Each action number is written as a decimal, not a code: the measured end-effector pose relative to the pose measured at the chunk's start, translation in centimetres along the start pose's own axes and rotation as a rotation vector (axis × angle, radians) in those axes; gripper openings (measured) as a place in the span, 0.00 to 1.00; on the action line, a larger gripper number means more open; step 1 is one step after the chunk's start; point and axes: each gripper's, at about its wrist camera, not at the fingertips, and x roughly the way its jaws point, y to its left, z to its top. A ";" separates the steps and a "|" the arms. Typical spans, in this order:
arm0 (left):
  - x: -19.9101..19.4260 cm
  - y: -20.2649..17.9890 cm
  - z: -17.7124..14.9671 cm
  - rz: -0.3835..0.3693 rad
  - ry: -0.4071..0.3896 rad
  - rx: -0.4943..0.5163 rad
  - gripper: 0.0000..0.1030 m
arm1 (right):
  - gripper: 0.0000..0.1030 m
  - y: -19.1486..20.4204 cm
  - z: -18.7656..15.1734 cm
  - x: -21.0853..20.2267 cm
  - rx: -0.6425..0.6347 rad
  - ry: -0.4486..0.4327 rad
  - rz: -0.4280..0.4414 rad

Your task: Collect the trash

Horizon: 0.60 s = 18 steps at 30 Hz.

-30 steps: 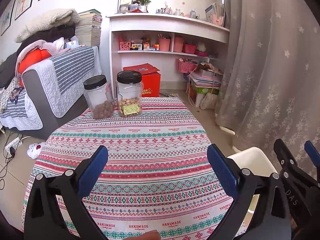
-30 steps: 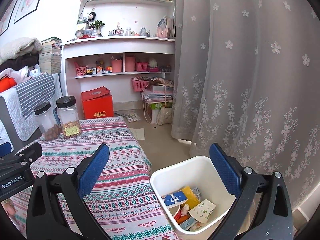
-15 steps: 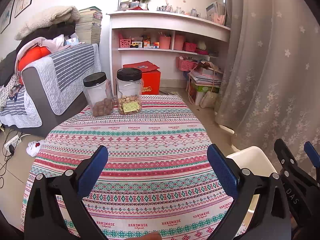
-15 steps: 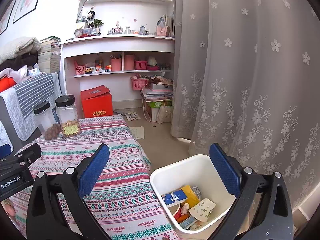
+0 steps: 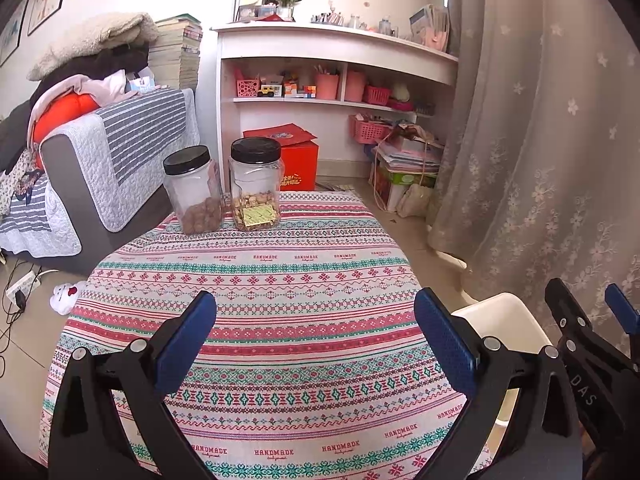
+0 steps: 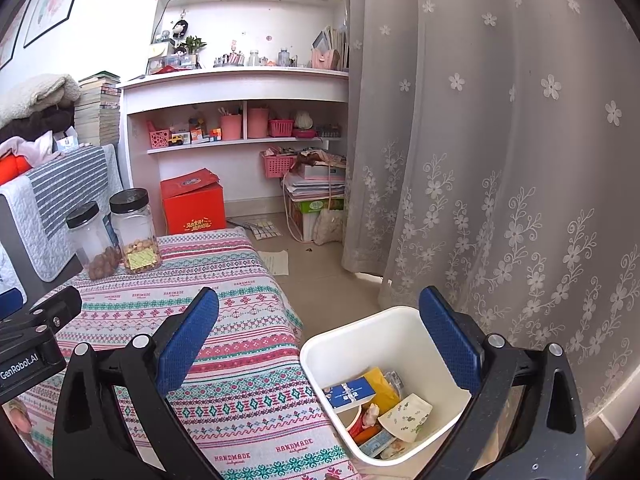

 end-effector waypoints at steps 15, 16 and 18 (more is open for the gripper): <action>0.0 -0.5 0.0 -0.027 -0.023 0.024 0.91 | 0.93 0.1 -0.1 0.2 0.013 0.006 -0.007; 0.0 -0.5 0.0 -0.027 -0.019 0.025 0.91 | 0.93 0.1 -0.1 0.2 0.013 0.007 -0.007; 0.2 -0.5 0.0 -0.019 -0.005 0.021 0.92 | 0.93 0.2 -0.1 0.2 0.012 0.008 -0.005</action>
